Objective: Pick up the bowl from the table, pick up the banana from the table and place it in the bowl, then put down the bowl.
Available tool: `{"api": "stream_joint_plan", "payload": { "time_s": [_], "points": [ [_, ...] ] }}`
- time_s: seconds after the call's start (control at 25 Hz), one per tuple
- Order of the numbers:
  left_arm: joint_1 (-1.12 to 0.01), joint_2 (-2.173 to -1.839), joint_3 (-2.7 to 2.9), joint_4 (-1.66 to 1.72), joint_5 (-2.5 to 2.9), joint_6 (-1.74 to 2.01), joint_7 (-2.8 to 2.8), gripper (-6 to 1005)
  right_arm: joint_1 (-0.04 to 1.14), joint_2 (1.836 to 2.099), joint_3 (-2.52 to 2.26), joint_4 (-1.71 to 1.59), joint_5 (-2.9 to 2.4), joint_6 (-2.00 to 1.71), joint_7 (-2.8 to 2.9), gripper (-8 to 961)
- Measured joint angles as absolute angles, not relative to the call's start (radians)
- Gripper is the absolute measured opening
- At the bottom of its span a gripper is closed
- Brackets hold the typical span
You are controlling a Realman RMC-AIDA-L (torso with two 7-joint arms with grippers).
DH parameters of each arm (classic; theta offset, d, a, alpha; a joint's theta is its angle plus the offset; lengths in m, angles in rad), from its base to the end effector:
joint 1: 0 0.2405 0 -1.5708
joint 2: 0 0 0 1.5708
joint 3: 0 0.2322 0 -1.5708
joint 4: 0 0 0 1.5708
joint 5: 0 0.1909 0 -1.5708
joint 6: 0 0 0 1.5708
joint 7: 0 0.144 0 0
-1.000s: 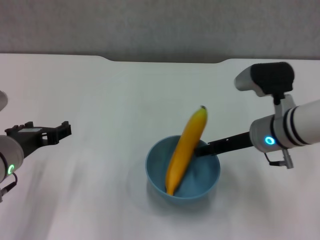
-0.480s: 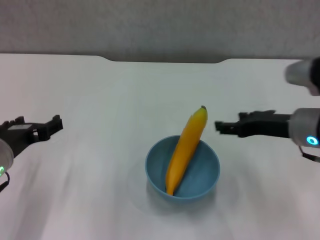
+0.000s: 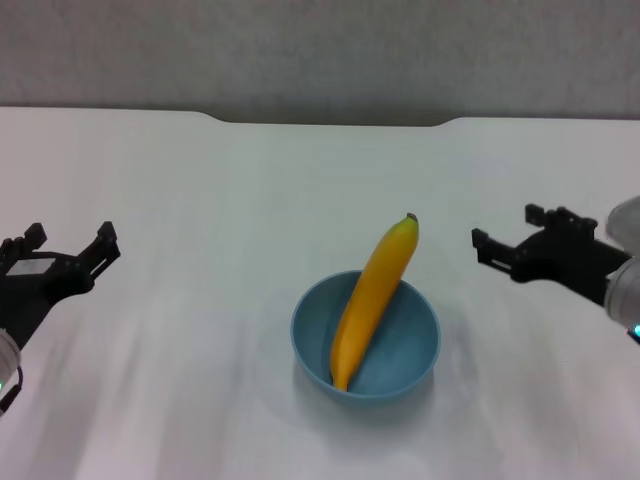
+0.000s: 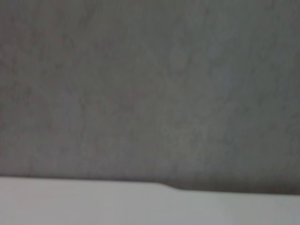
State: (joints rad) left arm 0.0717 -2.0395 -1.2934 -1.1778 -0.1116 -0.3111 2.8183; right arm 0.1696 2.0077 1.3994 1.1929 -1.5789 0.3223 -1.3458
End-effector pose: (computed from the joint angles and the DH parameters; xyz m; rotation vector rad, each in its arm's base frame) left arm -0.2672 0.2905 0.0232 -1.6705 -0.8343 -0.5971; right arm 0.2259 0.3349 0.0032 -2.0951 0.6682 0.3713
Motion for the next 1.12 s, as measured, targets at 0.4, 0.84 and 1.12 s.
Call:
{"api": "stream_joint_plan", "payload": {
  "time_s": [0.4,0.84,1.12],
  "points": [
    [0.012,-2.042,-1.248,-0.855,-0.112,-0.82,2.813,903,0.202,2.007,1.363,1.064,-1.252,0.312,-1.683,821],
    [-0.041,-2.043,-1.247,-0.713,-0.139,-0.934,2.795,903,0.099,2.011,1.398,0.999,-0.637,0.542,-2.299,822],
    [-0.061,-2.043,-1.248,-0.667,-0.142,-0.974,2.796,903,0.199,2.003,1.434,0.592,-0.364,1.001,-2.397,823]
  ]
}}
